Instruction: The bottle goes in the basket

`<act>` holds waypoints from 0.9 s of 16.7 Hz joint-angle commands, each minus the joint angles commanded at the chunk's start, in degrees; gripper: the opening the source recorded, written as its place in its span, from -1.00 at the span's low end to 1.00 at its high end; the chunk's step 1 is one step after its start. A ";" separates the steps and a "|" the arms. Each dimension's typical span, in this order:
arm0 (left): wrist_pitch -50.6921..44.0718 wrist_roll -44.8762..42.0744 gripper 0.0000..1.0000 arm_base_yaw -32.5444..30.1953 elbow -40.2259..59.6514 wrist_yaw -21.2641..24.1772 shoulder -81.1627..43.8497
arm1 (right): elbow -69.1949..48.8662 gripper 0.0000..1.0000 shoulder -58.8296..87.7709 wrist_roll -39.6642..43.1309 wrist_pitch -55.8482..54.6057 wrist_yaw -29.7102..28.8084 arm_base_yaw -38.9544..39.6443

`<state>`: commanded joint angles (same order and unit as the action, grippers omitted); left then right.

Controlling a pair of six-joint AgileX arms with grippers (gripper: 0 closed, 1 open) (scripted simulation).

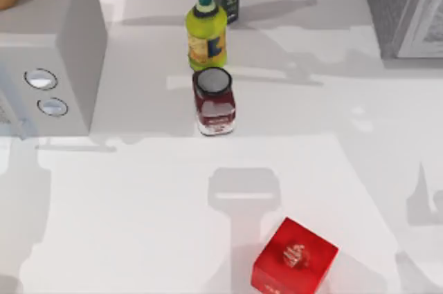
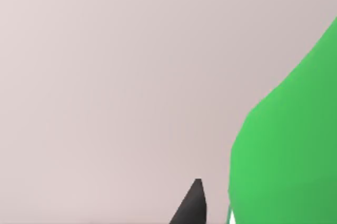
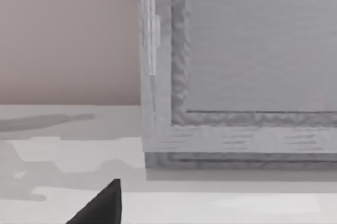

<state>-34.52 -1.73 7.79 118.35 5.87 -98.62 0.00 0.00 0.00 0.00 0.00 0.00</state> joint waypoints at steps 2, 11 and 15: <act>1.38 0.02 -1.00 -0.03 -0.60 -0.05 -0.58 | 0.00 1.00 0.00 0.00 0.00 0.00 0.00; 7.38 0.16 -1.00 -0.22 -3.53 -0.24 -3.40 | 0.00 1.00 0.00 0.00 0.00 0.00 0.00; 8.96 0.20 -1.00 -0.28 -4.22 -0.26 -4.20 | 0.00 1.00 0.00 0.00 0.00 0.00 0.00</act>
<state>-25.56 -1.53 7.51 114.13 5.60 -102.82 0.00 0.00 0.00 0.00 0.00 0.00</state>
